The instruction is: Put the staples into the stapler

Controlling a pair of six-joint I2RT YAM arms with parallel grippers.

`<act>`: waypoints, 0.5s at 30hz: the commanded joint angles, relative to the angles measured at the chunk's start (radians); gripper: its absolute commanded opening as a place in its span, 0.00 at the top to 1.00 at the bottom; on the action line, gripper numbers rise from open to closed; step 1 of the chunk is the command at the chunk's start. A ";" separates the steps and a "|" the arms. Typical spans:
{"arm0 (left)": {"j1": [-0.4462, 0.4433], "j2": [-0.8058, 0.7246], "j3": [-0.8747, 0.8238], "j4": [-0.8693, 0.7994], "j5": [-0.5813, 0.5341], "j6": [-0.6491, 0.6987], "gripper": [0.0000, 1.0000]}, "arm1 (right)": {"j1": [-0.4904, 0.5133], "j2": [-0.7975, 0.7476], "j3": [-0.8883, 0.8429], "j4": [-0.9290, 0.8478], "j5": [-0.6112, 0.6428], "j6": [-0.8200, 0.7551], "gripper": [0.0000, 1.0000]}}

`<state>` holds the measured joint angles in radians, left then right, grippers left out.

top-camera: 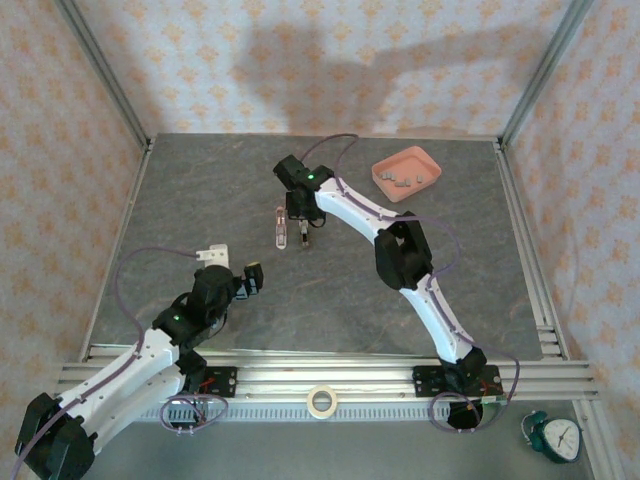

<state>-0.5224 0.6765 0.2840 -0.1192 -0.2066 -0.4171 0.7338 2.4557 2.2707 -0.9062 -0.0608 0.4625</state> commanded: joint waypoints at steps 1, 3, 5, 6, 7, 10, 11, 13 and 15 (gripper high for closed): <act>0.012 0.007 0.035 0.002 0.003 0.003 0.04 | -0.004 0.023 0.038 -0.012 0.009 0.021 0.85; 0.013 0.012 0.035 0.007 0.005 0.005 0.04 | -0.004 0.028 0.046 -0.013 0.009 0.021 0.83; 0.013 0.017 0.037 0.009 0.006 0.005 0.04 | -0.004 0.029 0.052 -0.019 0.012 0.021 0.78; 0.013 0.020 0.038 0.008 0.005 0.005 0.04 | -0.004 0.028 0.055 -0.020 0.012 0.022 0.75; 0.013 0.021 0.040 0.008 0.004 0.006 0.04 | -0.004 0.023 0.052 -0.021 0.013 0.021 0.70; 0.013 0.030 0.048 0.005 0.005 0.016 0.04 | -0.004 0.001 0.050 -0.017 0.023 0.017 0.55; 0.014 0.033 0.053 0.004 0.005 0.022 0.04 | -0.004 -0.010 0.047 -0.016 0.026 0.013 0.52; 0.014 0.042 0.063 -0.002 0.005 0.033 0.04 | -0.004 -0.037 0.032 -0.009 0.032 0.007 0.48; 0.014 0.053 0.072 -0.005 0.005 0.048 0.04 | -0.004 -0.075 0.004 0.005 0.043 0.000 0.46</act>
<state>-0.5205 0.7212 0.3157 -0.1165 -0.1940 -0.4053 0.7338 2.4653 2.2875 -0.9035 -0.0589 0.4709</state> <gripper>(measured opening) 0.959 0.533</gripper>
